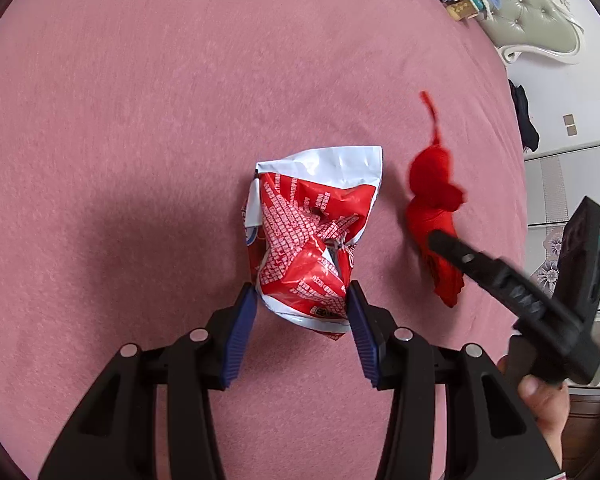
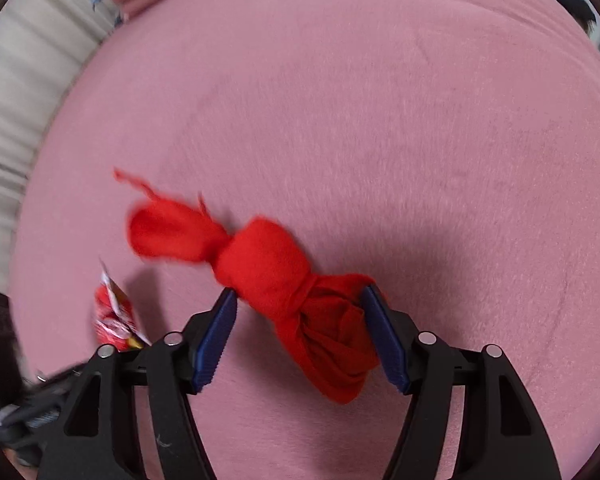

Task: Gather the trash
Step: 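Grasp the red-white snack wrapper with left tool while right tool grasps the red cloth, then carry the wrapper and red cloth with both tools over the bin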

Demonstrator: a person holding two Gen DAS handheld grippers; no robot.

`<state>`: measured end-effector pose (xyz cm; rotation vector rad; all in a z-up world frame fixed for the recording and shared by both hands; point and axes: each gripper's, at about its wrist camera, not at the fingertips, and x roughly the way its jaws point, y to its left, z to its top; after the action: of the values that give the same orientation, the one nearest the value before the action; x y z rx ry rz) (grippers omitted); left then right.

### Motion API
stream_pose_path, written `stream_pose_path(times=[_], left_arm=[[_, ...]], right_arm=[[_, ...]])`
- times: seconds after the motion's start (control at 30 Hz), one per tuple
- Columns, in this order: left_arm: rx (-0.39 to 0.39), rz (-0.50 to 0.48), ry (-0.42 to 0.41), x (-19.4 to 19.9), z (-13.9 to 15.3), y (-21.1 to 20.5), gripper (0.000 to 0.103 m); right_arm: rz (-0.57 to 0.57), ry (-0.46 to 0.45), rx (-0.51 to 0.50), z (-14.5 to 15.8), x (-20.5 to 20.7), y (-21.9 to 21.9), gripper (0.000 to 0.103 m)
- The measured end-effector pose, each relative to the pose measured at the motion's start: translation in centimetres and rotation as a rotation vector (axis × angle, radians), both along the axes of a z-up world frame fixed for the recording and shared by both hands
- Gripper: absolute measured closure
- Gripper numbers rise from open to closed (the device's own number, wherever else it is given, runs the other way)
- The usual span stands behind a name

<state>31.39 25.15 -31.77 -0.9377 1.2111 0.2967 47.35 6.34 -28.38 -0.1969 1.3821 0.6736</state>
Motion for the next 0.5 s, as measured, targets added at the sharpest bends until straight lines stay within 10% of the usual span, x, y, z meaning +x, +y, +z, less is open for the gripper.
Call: stream_pose_path(times=[0.17,0.5], left_arm=[[-0.004,-0.007,0.004,0.1,-0.5,-0.6,0.057],[-0.030,-0.055,-0.002,-1.6,0.6,-4.2,0.057]], right_arm=[[-0.038,0.016,0.027,-0.3,-1.4,-1.0,0.089],[-0.197,0.141,0.186,1.3,-7.7,-7.5,0.091]])
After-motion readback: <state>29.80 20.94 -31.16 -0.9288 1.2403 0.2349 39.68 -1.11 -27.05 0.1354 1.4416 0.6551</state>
